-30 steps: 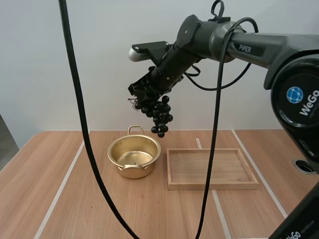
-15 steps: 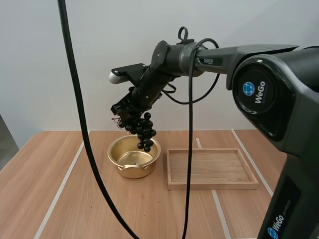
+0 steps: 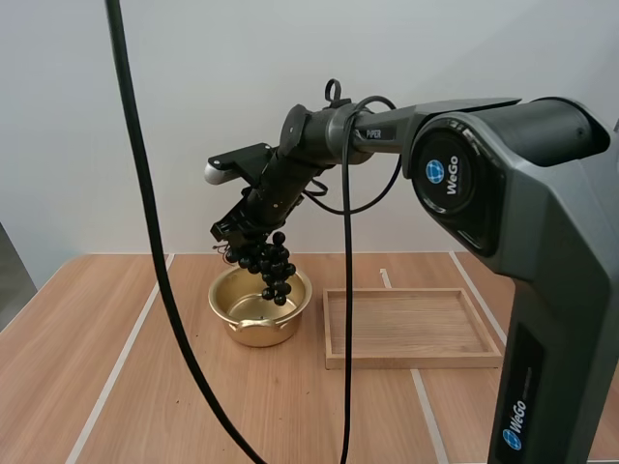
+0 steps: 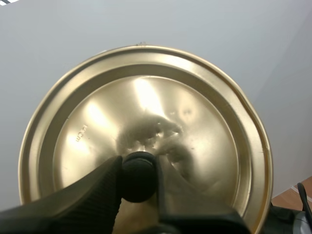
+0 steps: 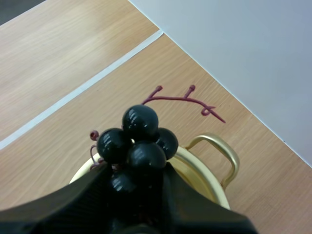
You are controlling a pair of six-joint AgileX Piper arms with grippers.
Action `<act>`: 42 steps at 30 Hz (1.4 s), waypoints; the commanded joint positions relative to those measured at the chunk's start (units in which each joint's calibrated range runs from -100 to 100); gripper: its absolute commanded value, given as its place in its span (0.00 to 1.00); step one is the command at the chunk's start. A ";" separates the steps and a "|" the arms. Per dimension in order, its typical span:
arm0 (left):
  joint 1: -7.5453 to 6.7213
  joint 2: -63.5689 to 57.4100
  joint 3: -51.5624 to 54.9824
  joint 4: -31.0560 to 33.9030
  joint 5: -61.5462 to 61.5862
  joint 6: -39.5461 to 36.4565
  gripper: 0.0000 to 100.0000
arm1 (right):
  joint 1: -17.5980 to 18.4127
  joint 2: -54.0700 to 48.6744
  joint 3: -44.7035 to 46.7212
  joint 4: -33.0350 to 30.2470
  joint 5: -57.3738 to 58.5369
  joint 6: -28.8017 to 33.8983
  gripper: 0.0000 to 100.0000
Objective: Open the pot, put the grape inside, and close it
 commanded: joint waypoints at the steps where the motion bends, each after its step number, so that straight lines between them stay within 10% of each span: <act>1: -0.17 -0.39 -0.32 -0.16 -0.49 -0.58 0.00 | 0.07 0.42 -0.47 0.45 0.45 -0.70 0.00; 42: -0.17 -0.39 -0.32 2.80 -0.35 -0.49 0.00 | 0.07 6.74 -0.47 -8.23 13.90 -0.84 0.00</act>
